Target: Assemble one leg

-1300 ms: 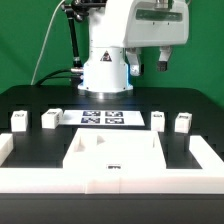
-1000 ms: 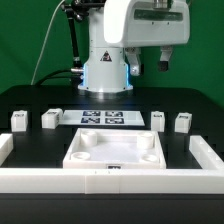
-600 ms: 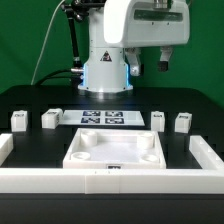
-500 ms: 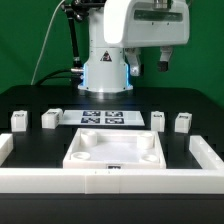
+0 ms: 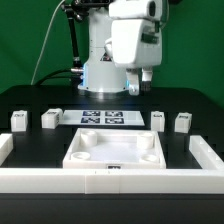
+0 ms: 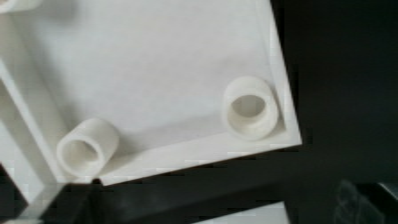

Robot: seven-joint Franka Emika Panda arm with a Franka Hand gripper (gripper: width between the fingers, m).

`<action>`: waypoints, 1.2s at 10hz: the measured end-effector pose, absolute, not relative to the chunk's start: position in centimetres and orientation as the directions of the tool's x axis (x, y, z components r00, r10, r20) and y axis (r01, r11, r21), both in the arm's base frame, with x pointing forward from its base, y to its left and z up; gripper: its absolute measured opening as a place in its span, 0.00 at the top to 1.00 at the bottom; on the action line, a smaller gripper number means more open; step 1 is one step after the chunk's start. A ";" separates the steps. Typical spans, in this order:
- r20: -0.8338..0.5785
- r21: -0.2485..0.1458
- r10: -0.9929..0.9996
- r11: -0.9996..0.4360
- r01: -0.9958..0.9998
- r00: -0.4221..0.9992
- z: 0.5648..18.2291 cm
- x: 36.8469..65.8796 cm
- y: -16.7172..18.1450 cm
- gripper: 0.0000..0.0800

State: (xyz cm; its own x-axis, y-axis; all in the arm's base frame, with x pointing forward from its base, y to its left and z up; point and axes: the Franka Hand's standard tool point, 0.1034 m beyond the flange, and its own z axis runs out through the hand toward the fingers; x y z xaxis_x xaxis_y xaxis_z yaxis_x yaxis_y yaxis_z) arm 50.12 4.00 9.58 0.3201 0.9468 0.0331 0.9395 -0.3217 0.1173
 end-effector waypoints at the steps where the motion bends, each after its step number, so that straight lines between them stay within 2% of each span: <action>1: 0.032 0.116 0.945 -0.326 0.938 0.325 9.6 50.1 3.9 0.19; 5: 0.027 0.112 0.952 -0.306 0.945 0.305 9.1 49.9 3.8 0.19; 6: 0.015 0.117 0.978 -0.209 0.971 0.209 8.0 49.5 3.4 0.19; 9: -0.006 0.071 1.000 -0.030 0.997 0.031 4.2 48.9 2.7 0.19; 10: -0.007 0.053 1.000 -0.023 0.998 0.023 2.8 49.0 2.3 0.19; 12: -0.005 0.042 0.999 -0.038 0.998 0.038 1.7 49.4 1.6 0.19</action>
Offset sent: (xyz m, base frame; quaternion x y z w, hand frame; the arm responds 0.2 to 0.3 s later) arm 0.0000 0.0000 0.0000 0.0000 0.0000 0.0000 1.0000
